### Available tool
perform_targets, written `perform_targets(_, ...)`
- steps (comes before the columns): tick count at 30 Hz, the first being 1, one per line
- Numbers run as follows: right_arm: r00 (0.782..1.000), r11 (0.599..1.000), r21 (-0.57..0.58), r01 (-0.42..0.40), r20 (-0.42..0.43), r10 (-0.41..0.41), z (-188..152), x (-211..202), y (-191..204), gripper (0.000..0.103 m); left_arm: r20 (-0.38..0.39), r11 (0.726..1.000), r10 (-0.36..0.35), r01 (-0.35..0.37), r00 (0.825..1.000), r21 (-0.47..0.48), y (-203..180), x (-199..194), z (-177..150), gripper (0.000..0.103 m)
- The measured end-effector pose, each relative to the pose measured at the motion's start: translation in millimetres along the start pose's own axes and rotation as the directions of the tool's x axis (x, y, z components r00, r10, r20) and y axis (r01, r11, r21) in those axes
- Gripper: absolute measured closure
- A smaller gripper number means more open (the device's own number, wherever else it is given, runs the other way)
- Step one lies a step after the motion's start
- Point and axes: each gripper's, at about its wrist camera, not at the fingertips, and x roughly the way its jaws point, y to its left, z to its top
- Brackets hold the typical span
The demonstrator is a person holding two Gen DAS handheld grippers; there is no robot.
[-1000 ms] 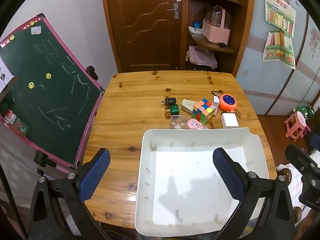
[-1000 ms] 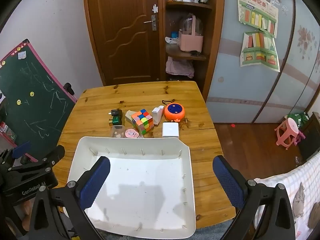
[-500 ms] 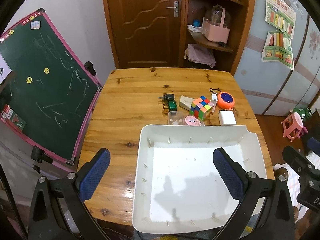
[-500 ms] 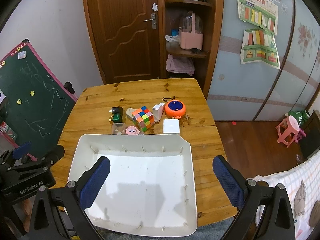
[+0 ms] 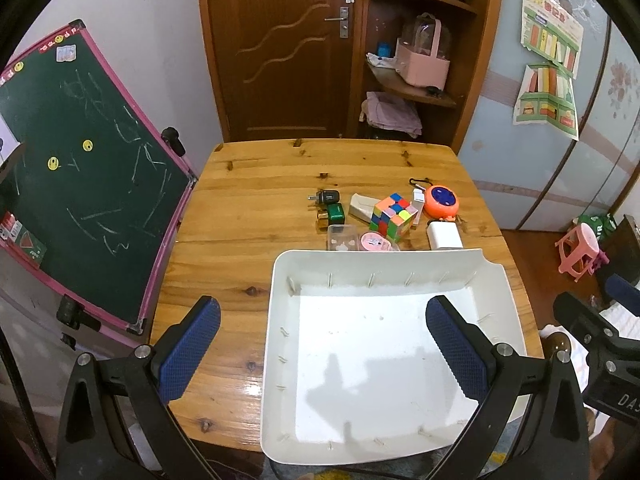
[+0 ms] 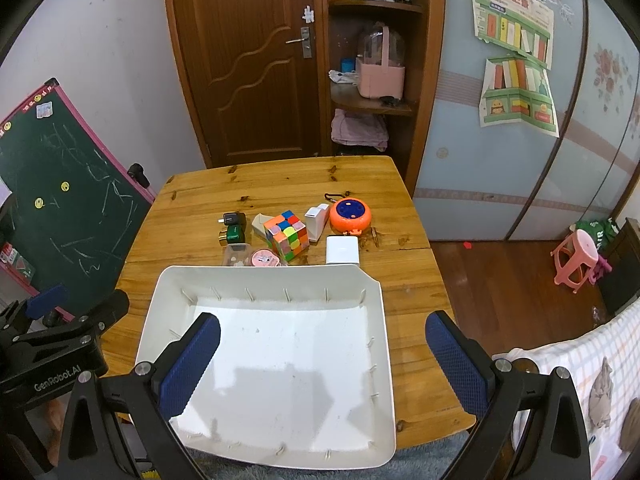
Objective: Organize rigid objects
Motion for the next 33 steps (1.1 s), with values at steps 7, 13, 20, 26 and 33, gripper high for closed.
perform_targets(7,1.000,1.000,0.002,-0.002,-0.002,0.002,-1.4,-0.8,-0.1,0.000,0.000,1.000,-0.002,0.002,1.000,0.004,0.6,-1.0,1.0,0.000)
perform_targets(13,1.000,1.000,0.001,-0.002,-0.002,0.002,-2.4,-1.1,0.2,0.000,-0.008,1.000,0.004,-0.004,1.000,0.006,3.4,-1.2,1.4,0.000)
perform_targets(20,1.000,1.000,0.002,-0.002,-0.002,0.002,-2.6,-1.5,0.3,0.000,0.003,1.000,0.006,-0.006,1.000,0.011,3.6,-1.5,0.3,0.000)
perform_targets(26,1.000,1.000,0.004,-0.004,-0.009,0.004,-2.3,-1.6,-0.2,0.000,-0.003,1.000,0.007,-0.007,1.000,0.016,3.7,-1.2,-1.0,0.000)
perform_targets(33,1.000,1.000,-0.002,-0.005,-0.009,0.005,-1.5,-0.7,1.1,0.000,0.002,1.000,0.013,-0.013,1.000,0.018,3.3,-2.1,-1.2,0.001)
